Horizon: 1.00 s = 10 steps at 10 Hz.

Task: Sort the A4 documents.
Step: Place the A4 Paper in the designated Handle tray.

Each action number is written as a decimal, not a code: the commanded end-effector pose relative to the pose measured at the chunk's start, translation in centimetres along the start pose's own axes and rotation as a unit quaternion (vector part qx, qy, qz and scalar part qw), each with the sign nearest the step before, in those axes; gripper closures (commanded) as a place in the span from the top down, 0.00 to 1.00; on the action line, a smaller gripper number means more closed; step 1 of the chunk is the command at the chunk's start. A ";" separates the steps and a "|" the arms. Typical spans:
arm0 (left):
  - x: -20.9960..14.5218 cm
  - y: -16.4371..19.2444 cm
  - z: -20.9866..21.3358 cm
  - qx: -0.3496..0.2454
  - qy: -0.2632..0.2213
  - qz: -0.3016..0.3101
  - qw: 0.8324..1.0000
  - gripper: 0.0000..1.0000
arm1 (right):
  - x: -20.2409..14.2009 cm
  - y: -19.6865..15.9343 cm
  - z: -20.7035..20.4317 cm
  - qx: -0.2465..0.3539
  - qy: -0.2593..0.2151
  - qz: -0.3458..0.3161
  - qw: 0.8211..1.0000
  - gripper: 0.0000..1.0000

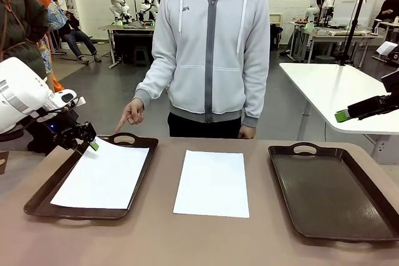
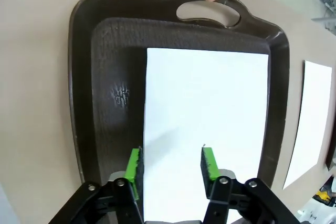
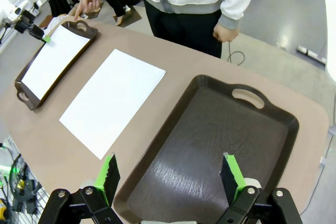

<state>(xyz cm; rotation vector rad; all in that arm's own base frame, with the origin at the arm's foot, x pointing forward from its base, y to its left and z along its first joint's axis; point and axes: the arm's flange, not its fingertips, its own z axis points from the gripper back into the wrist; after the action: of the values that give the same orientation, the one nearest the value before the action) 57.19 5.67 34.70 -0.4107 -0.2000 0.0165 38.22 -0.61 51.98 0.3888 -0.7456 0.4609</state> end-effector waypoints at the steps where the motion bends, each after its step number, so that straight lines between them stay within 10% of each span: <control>1: 0.0 -0.5 0.4 0.016 -0.006 0.007 1.000 0.80 | -0.1 -0.1 -0.1 0.008 -0.002 0.000 1.000 1.00; 2: 0.1 -0.6 0.9 0.018 -0.014 0.007 1.000 1.00 | -0.1 -0.1 -0.1 0.008 -0.002 0.000 1.000 1.00; 3: 0.2 -0.6 1.4 0.021 -0.018 0.005 1.000 0.77 | -0.1 -0.1 -0.1 0.008 -0.002 0.000 1.000 1.00; 4: 0.1 -0.5 2.2 0.019 -0.031 0.013 0.999 1.00 | -0.1 -0.1 -0.1 0.008 -0.002 0.000 1.000 1.00; 10: -0.7 -2.0 6.1 -0.003 -0.096 -0.011 0.995 1.00 | -0.1 -0.1 -0.1 0.008 -0.002 0.000 1.000 1.00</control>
<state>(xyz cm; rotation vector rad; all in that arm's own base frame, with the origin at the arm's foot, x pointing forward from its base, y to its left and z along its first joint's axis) 56.41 6.38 41.88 -0.3877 -0.3739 0.0325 38.22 -0.61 51.98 0.3888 -0.7456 0.4609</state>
